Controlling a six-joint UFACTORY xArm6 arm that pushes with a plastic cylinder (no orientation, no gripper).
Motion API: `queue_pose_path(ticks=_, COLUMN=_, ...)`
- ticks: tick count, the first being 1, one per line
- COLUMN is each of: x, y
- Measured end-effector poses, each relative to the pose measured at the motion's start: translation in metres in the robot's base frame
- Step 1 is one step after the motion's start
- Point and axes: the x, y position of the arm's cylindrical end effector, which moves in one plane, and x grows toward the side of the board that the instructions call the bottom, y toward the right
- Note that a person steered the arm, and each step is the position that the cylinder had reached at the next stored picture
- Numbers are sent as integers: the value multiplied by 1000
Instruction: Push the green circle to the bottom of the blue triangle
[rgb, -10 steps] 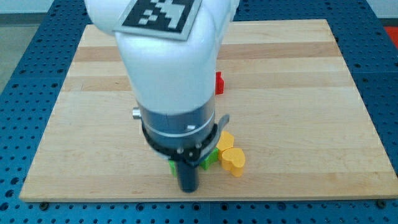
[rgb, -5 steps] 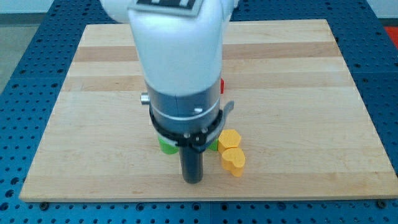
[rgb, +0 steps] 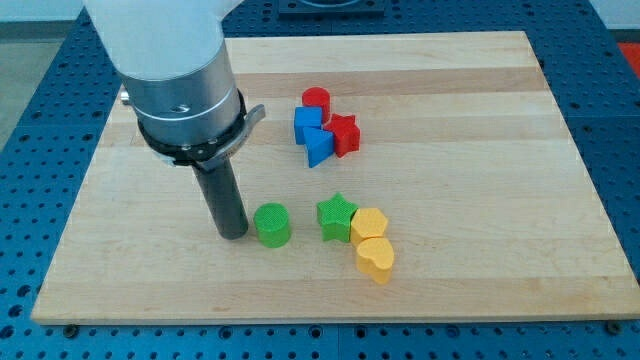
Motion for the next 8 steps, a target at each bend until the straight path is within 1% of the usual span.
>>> queue_pose_path(ticks=2, x=48, y=-3)
queue_pose_path(ticks=3, x=14, y=4)
queue_pose_path(ticks=4, x=-39, y=5)
queue_pose_path(ticks=5, x=-41, y=6)
queue_pose_path(ticks=7, x=62, y=-25)
queue_pose_path(ticks=8, x=25, y=3)
